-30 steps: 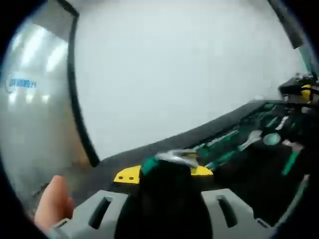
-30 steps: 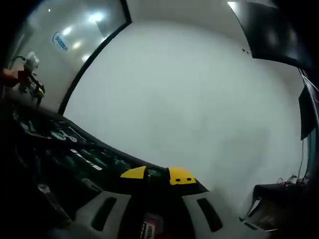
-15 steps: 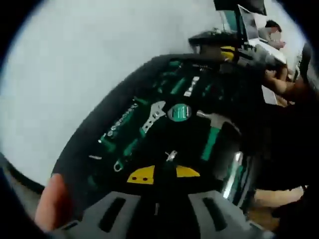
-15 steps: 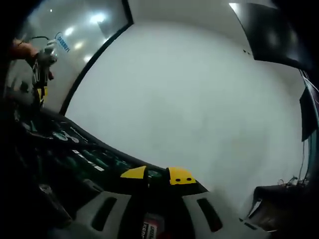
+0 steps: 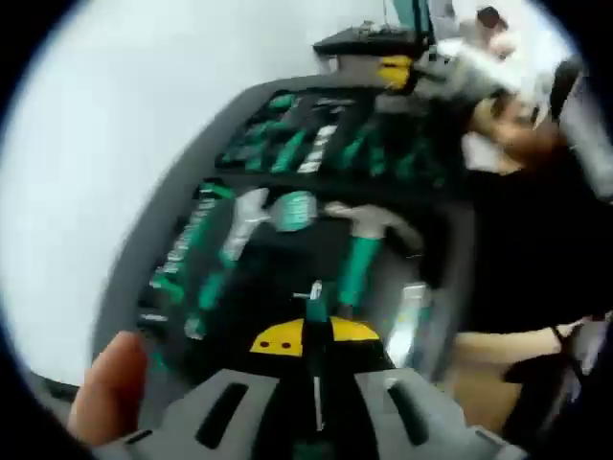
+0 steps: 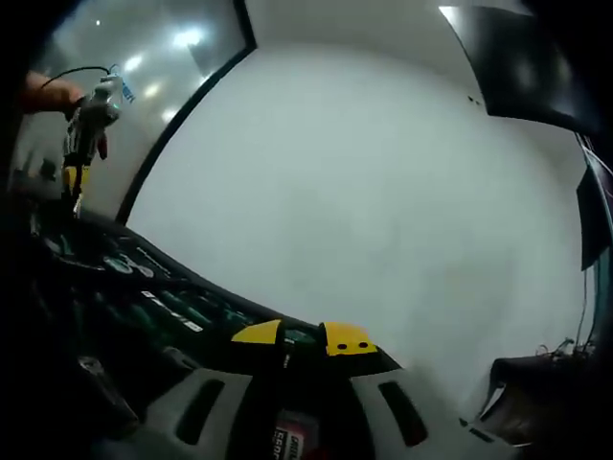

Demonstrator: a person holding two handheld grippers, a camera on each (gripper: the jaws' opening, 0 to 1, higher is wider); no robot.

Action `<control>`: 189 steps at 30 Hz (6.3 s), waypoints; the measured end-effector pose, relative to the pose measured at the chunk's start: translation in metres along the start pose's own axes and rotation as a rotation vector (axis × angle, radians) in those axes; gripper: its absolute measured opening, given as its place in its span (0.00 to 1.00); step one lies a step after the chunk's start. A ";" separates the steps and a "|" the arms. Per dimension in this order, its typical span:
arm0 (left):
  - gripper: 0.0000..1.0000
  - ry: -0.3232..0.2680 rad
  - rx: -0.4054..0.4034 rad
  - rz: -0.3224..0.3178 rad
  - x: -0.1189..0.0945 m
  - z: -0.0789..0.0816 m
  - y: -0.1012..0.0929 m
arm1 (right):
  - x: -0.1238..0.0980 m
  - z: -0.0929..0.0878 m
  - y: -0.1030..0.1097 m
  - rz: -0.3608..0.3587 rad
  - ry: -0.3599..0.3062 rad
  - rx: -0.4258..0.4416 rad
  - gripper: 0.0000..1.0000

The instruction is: Pick up the tools and put them into their designated positions in the toolbox.

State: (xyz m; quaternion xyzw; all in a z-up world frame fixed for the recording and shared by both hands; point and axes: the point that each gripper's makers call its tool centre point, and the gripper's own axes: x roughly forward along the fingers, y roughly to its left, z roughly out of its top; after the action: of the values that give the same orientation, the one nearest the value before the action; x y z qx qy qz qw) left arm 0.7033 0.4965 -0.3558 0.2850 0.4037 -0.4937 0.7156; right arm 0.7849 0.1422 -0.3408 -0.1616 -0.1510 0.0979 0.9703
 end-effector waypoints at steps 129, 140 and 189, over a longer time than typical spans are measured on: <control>0.01 -0.501 -0.384 0.720 0.050 -0.036 0.098 | 0.064 0.034 0.351 0.898 0.371 -0.142 0.03; 0.00 -0.479 -0.395 0.658 0.062 -0.020 0.096 | 0.071 0.041 0.369 1.004 0.459 -0.005 0.00; 0.38 -1.150 -0.571 0.806 -0.041 -0.095 0.084 | 0.022 -0.004 -0.027 0.308 -0.053 0.684 0.61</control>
State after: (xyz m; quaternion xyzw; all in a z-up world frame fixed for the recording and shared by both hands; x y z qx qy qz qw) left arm 0.7461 0.6221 -0.3685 -0.0883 -0.0565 -0.1413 0.9844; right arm 0.8106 0.1213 -0.3293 0.1534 -0.1084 0.2915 0.9379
